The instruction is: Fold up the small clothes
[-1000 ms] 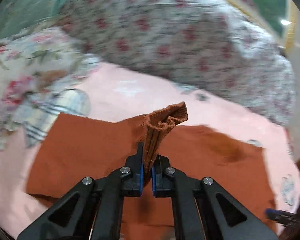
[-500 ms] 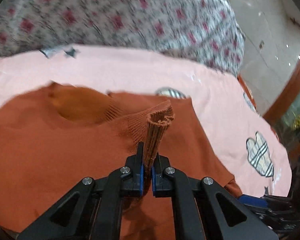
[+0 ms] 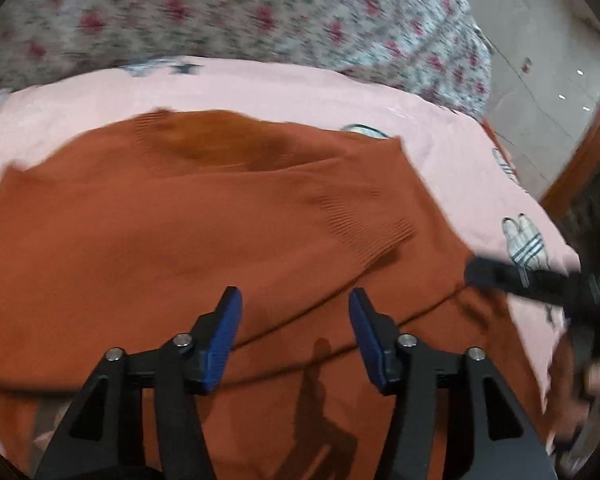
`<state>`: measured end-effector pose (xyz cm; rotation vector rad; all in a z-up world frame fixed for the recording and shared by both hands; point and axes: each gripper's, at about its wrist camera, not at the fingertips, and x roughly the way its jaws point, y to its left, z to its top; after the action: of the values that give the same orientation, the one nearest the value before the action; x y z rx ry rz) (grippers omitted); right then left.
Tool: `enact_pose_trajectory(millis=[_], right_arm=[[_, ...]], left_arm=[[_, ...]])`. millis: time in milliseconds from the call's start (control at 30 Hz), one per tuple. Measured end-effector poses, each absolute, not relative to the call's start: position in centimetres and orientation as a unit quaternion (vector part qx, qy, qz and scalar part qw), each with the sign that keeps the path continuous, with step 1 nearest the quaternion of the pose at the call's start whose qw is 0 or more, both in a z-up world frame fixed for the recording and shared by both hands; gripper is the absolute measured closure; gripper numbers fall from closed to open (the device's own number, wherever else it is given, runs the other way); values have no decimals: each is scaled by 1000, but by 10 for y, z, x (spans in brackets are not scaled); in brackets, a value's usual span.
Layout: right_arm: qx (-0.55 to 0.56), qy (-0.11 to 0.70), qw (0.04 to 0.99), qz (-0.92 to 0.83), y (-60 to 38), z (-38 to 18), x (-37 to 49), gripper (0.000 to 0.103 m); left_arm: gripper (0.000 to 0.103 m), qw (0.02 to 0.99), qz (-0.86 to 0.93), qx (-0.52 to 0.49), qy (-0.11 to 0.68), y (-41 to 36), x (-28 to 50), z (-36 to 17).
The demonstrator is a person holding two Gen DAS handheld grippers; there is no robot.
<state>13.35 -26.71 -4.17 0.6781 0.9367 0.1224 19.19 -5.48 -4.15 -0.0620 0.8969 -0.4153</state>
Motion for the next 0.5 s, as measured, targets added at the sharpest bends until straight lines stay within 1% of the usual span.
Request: enact_pose_trajectory(millis=[67, 200, 267, 333, 367, 400, 433, 467, 500], right_arm=[[323, 448, 831, 65, -261, -47, 150, 44], [330, 460, 823, 49, -253, -65, 176, 43], [336, 462, 820, 38, -251, -73, 185, 43], [341, 456, 822, 30, -250, -77, 193, 44], [336, 452, 825, 28, -248, -76, 197, 45], [332, 450, 829, 26, -246, -75, 200, 51], [328, 448, 831, 26, -244, -73, 205, 76], [328, 450, 830, 27, -242, -72, 209, 96], [331, 453, 827, 29, -242, -70, 213, 96]], left_arm=[[44, 891, -151, -38, 427, -12, 173, -40], [44, 900, -47, -54, 430, 63, 143, -48], [44, 894, 15, -90, 439, 109, 131, -58], [44, 886, 35, -119, 446, 134, 129, -67], [44, 882, 47, -123, 452, 142, 130, -70], [44, 881, 54, -121, 455, 146, 132, -73], [44, 881, 52, -118, 455, 147, 136, -75], [43, 883, 52, -112, 454, 146, 139, -75], [43, 884, 52, -103, 452, 144, 145, -75]])
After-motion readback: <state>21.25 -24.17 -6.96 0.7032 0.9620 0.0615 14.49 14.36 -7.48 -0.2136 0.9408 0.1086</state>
